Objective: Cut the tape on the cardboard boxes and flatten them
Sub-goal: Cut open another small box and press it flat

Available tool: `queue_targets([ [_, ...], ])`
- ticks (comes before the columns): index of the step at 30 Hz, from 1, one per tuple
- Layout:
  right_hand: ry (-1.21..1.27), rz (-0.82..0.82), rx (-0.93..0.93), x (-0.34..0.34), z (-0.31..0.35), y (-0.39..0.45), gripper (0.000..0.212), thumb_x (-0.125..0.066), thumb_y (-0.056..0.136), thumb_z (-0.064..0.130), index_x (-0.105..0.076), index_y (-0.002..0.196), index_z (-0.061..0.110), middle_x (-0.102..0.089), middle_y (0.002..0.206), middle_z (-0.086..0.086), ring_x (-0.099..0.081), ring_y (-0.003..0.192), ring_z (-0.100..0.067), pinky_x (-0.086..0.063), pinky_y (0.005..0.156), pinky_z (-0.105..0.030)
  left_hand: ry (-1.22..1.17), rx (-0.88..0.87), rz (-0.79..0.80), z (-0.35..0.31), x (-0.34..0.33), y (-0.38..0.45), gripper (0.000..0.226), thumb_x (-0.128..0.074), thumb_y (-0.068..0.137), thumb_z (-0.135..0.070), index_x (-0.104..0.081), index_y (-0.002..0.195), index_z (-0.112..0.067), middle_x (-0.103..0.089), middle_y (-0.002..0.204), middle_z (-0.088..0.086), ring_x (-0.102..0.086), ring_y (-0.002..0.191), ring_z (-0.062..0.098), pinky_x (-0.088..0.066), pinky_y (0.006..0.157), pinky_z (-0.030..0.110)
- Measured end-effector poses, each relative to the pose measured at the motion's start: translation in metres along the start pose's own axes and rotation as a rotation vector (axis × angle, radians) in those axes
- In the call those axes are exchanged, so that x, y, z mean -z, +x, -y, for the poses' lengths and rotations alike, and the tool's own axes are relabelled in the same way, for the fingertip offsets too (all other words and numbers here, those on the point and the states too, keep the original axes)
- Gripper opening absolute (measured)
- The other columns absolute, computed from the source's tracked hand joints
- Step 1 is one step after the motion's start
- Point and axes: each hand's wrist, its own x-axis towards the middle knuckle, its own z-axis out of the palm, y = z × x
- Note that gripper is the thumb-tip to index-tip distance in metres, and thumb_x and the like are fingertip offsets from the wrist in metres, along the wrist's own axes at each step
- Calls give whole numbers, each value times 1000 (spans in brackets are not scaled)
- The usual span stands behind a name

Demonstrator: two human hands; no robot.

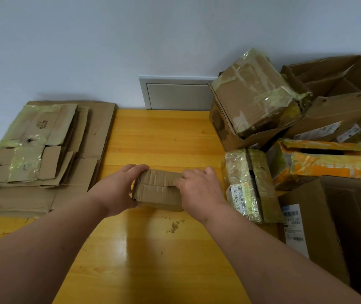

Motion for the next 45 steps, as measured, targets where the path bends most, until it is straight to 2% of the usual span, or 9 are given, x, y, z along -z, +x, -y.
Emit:
queue_targets([
  [14, -14, 5, -65, -5, -25, -17, 39, -49, 88, 9, -66, 117, 29, -54, 94, 5, -51, 97, -21, -21, 78, -37, 186, 117, 32, 7, -7, -1, 109, -86, 70, -33, -13, 151, -37, -35, 151, -11, -50, 112, 15, -51, 86, 33],
  [17, -19, 14, -50, -6, -21, -13, 38, -48, 87, 9, -66, 115, 26, -49, 92, 5, -50, 99, -22, -15, 76, -36, 421, 145, 88, -6, -9, 8, 128, -85, 63, -52, 4, 153, -33, -8, 163, -7, -21, 145, 27, -24, 117, 54],
  [19, -24, 20, -45, -7, -20, -11, 37, -46, 88, 10, -65, 115, 26, -49, 94, 5, -49, 99, -22, -14, 75, -36, 478, 87, 132, -21, -14, 15, 137, -79, 60, -67, 17, 152, -34, 8, 164, -8, -1, 150, 28, -3, 118, 58],
  [25, 53, -9, -55, -17, -24, -18, 42, -47, 87, 9, -62, 122, 27, -53, 96, 3, -50, 97, -23, -17, 74, -35, 363, 27, 40, -38, -31, 22, 110, -71, 71, -66, -5, 154, -33, -26, 156, -6, -22, 144, 23, -22, 116, 59],
  [29, 84, 28, -113, -30, -38, -29, 38, -47, 85, 6, -66, 113, 22, -54, 97, 1, -52, 96, -24, -23, 74, -32, 423, 39, 51, -30, -24, 23, 105, -72, 68, -68, -13, 148, -37, -35, 151, -9, -34, 140, 19, -13, 116, 63],
  [33, 426, -6, -345, -44, -39, -34, 34, -51, 94, 16, -66, 123, 24, -61, 111, 1, -59, 94, -25, -48, 72, -33, 429, 39, 50, -35, -18, 25, 101, -72, 67, -68, -20, 147, -37, -41, 148, -10, -39, 138, 17, -8, 118, 60],
  [37, 765, 53, -575, -52, -34, -24, 42, -57, 94, 27, -57, 136, 32, -66, 125, 1, -65, 89, -18, -49, 73, -26, 407, 34, 41, -35, -15, 22, 99, -71, 68, -70, -23, 148, -37, -41, 148, -11, -38, 138, 16, -6, 119, 57],
  [40, 1008, 31, -654, -56, -34, -20, 29, -64, 92, 25, -59, 120, 33, -63, 114, -1, -65, 96, -21, -52, 79, -31, 410, 27, 34, -35, -15, 22, 99, -69, 68, -71, -22, 148, -37, -42, 148, -12, -38, 138, 15, -6, 120, 56],
  [45, 1183, -8, -659, -59, -25, -6, 22, -65, 92, 21, -51, 89, 38, -57, 91, 6, -65, 80, -19, -43, 60, -25, 398, 15, 31, -30, -15, 24, 100, -69, 66, -74, -25, 148, -37, -43, 147, -13, -40, 136, 14, -7, 120, 55],
])
